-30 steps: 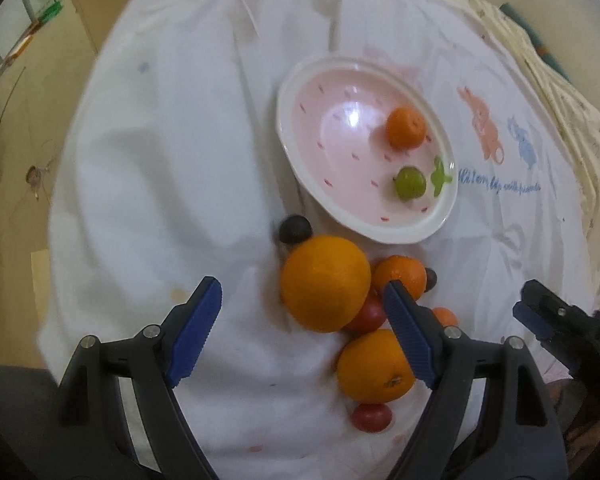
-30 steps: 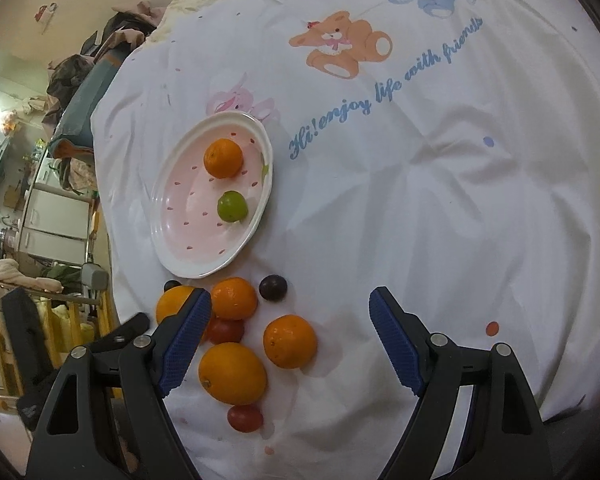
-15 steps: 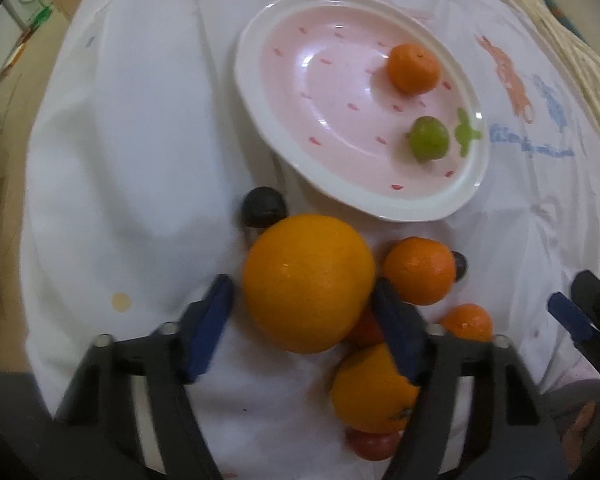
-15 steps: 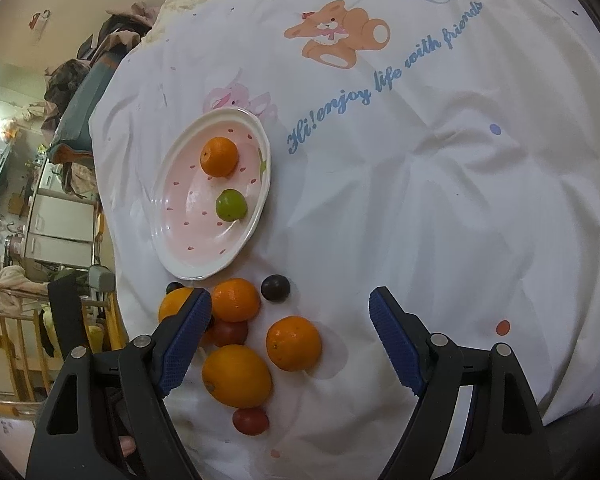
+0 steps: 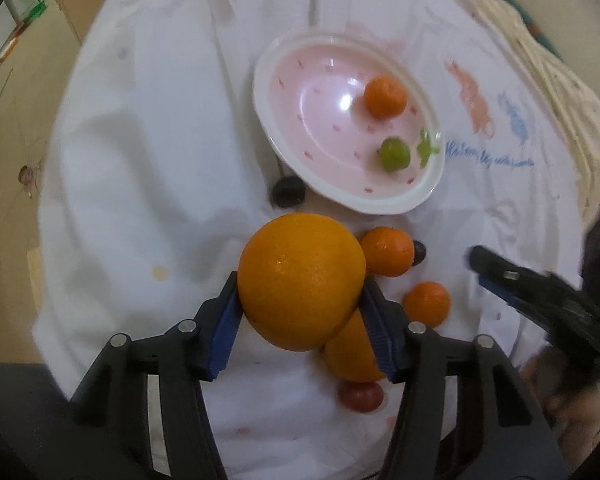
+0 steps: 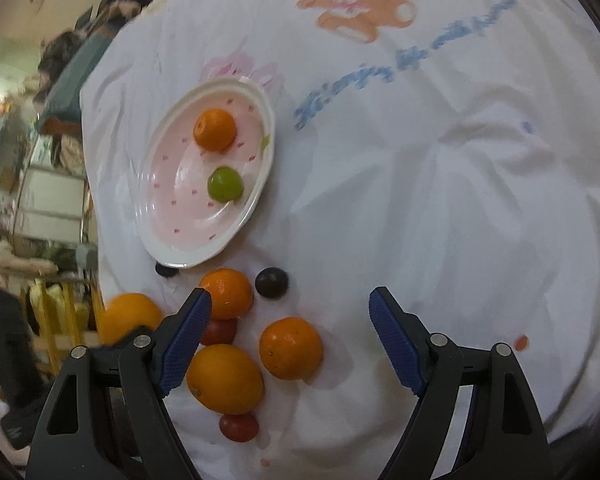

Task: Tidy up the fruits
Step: 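Lift the large orange with the left gripper while the right gripper grasps a dark grape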

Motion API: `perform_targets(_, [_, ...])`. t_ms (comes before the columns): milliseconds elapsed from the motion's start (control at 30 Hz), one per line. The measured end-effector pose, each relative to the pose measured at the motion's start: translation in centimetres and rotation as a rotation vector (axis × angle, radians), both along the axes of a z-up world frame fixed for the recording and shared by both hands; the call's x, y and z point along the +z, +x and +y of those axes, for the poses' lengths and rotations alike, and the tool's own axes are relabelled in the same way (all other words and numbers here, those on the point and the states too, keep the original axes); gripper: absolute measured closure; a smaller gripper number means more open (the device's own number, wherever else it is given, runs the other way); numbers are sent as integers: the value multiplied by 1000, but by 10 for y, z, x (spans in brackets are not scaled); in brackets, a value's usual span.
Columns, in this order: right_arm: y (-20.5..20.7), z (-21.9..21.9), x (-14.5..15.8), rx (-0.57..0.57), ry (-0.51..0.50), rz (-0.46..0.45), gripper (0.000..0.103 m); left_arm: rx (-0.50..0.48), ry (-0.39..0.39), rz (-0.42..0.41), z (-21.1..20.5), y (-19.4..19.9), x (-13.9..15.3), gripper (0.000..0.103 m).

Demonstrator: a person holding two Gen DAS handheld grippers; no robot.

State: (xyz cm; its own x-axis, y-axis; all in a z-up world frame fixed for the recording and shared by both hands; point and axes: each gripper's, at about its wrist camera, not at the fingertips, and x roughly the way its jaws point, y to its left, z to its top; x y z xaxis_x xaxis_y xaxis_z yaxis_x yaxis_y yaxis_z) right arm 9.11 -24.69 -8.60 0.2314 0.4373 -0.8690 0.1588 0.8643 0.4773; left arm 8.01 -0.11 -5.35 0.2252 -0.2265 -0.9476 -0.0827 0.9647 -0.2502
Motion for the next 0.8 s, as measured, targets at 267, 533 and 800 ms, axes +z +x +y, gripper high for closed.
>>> perform_targets(267, [19, 38, -19, 139, -153, 18, 61, 11, 57, -96, 34, -5, 16, 50])
perform_targets(533, [26, 58, -34, 195, -215, 34, 65, 59, 64, -52, 61, -8, 1, 50])
perform_targets(800, [28, 58, -39, 223, -167, 30, 78, 40, 79, -72, 49, -7, 4, 50])
